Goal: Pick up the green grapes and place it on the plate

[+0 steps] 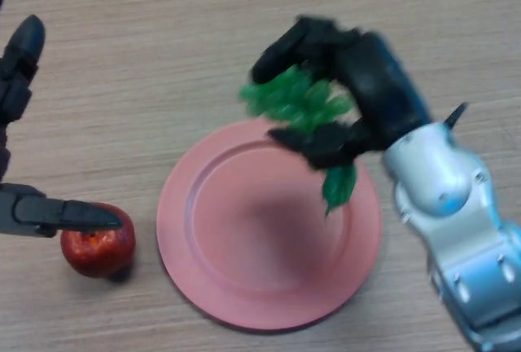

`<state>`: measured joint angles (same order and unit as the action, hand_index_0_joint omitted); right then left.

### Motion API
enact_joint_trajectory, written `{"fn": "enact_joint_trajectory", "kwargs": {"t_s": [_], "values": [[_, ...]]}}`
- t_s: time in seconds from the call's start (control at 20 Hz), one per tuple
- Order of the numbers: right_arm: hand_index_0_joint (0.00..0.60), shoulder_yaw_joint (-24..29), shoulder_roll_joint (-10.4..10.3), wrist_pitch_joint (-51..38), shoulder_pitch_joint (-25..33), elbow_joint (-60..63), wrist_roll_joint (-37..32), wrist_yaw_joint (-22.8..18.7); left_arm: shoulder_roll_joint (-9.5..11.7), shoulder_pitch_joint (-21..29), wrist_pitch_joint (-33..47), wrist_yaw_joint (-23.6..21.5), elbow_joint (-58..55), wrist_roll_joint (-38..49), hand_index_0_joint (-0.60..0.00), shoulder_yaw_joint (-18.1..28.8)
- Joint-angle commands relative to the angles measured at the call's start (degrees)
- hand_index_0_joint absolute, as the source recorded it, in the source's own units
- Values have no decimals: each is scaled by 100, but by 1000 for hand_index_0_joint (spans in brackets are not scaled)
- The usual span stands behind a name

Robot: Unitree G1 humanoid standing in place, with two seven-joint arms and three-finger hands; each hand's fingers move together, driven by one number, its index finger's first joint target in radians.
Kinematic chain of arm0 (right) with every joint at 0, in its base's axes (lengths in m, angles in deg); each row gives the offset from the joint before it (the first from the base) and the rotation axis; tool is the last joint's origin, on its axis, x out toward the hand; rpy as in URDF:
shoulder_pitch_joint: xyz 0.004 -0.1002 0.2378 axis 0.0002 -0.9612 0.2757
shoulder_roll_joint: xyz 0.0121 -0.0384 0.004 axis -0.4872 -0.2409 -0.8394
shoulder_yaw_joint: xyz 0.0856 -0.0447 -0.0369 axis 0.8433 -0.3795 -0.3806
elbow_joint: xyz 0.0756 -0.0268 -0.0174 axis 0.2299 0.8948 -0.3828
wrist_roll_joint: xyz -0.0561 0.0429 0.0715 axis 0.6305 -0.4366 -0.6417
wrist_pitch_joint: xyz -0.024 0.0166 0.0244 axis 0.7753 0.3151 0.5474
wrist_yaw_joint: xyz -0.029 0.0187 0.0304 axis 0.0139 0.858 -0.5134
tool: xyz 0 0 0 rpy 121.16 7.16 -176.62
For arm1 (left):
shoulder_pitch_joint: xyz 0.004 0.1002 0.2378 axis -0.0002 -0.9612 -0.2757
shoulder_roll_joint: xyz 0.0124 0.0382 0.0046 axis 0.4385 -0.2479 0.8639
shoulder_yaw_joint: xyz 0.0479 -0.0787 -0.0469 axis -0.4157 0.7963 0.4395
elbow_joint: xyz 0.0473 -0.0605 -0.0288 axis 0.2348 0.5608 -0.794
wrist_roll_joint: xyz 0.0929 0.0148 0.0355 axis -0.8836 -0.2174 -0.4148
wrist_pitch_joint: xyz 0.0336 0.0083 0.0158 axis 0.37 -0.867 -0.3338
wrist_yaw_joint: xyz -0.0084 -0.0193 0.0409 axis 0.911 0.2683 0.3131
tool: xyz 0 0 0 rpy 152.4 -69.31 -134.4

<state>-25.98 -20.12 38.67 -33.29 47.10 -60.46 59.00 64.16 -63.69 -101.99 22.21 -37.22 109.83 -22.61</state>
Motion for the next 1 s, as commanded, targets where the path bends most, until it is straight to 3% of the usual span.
{"fn": "enact_joint_trajectory", "kwargs": {"t_s": [0.05, 0.1, 0.15, 0.2, 0.25, 0.45, 0.6, 0.7, 0.85, 1.0], "values": [[501, 81, -7, -376, 282, -389, 451, -371, 296, 155, 864, -102, -162, 150, 0, 439], [400, 41, -7, -344, 284, -415, 456, -359, 295, 155, 887, -115, -152, 138, 0, 435], [250, -68, -7, -238, 292, -507, 453, -316, 290, 150, 952, -151, -134, 104, 0, 427], [150, -168, -7, -139, 305, -597, 447, -279, 290, 148, 1003, -185, -122, 85, 0, 423], [8, -369, -7, 31, 357, -792, 466, -211, 312, 141, 1062, -256, -128, 92, 0, 425], [0, -268, -7, -63, 390, -864, 585, -130, 298, 92, 1055, -262, -207, 107, 0, 404], [0, 233, -7, -200, 81, -1323, 682, 353, 329, 92, 936, -220, -297, 82, 0, 362], [0, 752, -7, -421, -341, -1814, 485, 682, 325, 101, 878, -171, -350, 68, 0, 358], [0, 1648, -7, -975, -1409, -2767, -329, 1323, 285, -42, 682, 3, -571, -74, 0, 393], [0, 2098, 28, -1220, -1890, -3081, -833, 1289, 140, -115, 845, 55, -557, -271, 0, 467]]}}
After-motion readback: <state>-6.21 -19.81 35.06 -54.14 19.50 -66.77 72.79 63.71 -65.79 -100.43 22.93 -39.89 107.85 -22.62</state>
